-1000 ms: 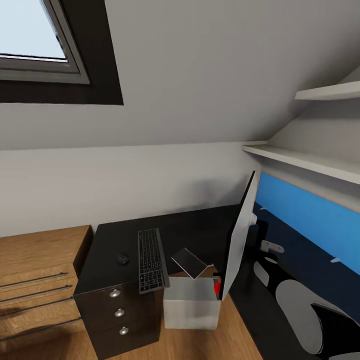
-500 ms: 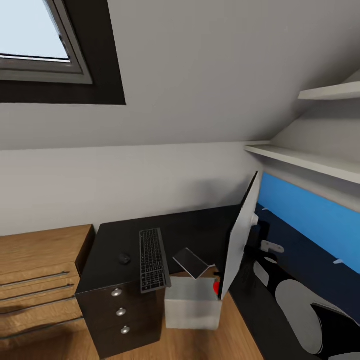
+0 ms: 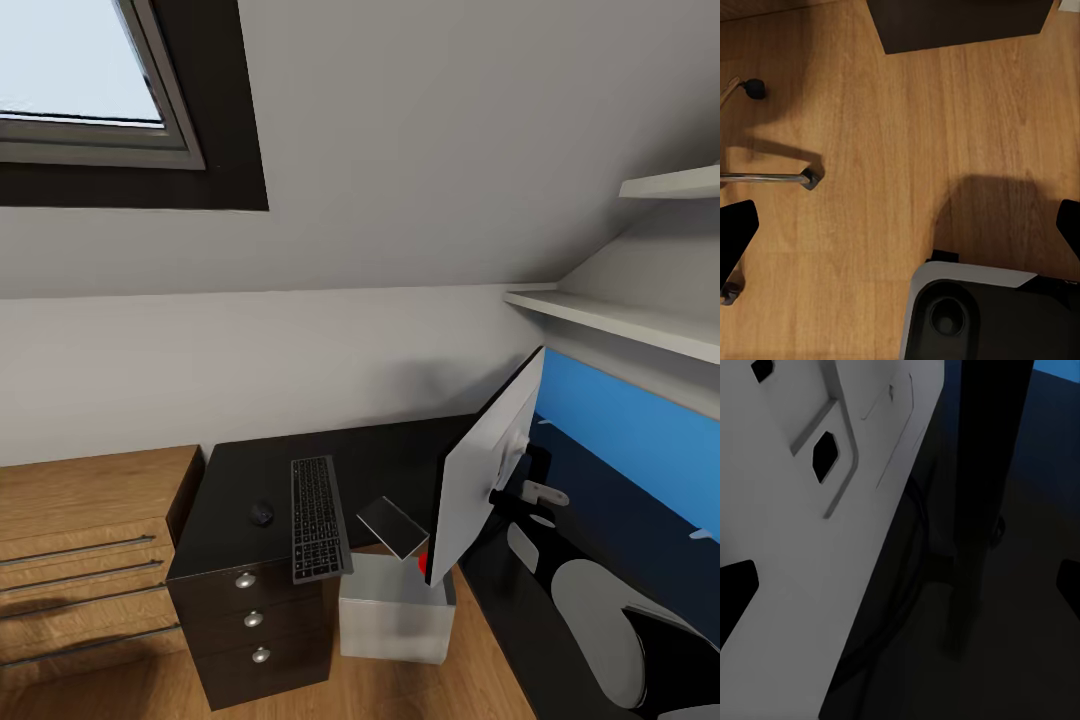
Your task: In the bedroom, organize the workspace by keeping the computer under the desk, ensuring the monitor is on the desk, placing the keyboard on the desk next to the monitor, placing the mouse on the desk next to the keyboard, moving the folder from the swivel chair onto the desk next to the mouse, stacking the notebook on top of the folder with the pen on top of the notebook, and positioning the swivel chair next to the desk.
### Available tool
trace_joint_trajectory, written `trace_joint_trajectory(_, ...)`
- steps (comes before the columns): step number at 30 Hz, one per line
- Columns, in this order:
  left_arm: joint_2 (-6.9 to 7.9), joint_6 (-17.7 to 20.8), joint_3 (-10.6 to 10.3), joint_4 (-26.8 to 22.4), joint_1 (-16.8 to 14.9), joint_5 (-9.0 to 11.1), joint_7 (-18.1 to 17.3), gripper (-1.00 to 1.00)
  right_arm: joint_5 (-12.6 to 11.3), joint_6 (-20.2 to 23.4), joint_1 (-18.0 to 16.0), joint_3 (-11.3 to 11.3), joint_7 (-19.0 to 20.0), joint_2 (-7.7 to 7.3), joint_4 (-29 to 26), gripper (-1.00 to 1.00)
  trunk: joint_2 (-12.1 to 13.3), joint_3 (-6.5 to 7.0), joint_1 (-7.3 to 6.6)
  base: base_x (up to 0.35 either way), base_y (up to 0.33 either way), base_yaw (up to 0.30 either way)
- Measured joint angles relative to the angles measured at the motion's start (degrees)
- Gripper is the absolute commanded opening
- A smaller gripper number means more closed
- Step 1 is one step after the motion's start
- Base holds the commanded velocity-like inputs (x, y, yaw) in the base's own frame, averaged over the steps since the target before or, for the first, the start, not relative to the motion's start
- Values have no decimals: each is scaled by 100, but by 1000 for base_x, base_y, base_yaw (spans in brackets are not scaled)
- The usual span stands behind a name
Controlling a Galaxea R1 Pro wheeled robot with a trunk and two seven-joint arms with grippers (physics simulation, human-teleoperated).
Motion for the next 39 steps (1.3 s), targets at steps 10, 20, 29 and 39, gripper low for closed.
trace_joint_trajectory(10,0,0,0,1,1,-2,0,100,4,0,0,0,-10,-4,8,100,0,0,0,0,0,0)
trace_joint_trajectory(20,-3,-6,7,-23,0,-9,0,100,14,-223,7,5,-2,-83,10,100,0,0,0,0,0,0)
trace_joint_trajectory(29,-10,-8,1,-34,2,-10,0,100,16,-600,9,13,-14,-312,199,100,0,0,0,0,0,0)
trace_joint_trajectory(39,-178,131,-73,-1029,-2,-49,4,100,19,-600,9,27,-27,-371,368,100,0,1,0,0,0,0)
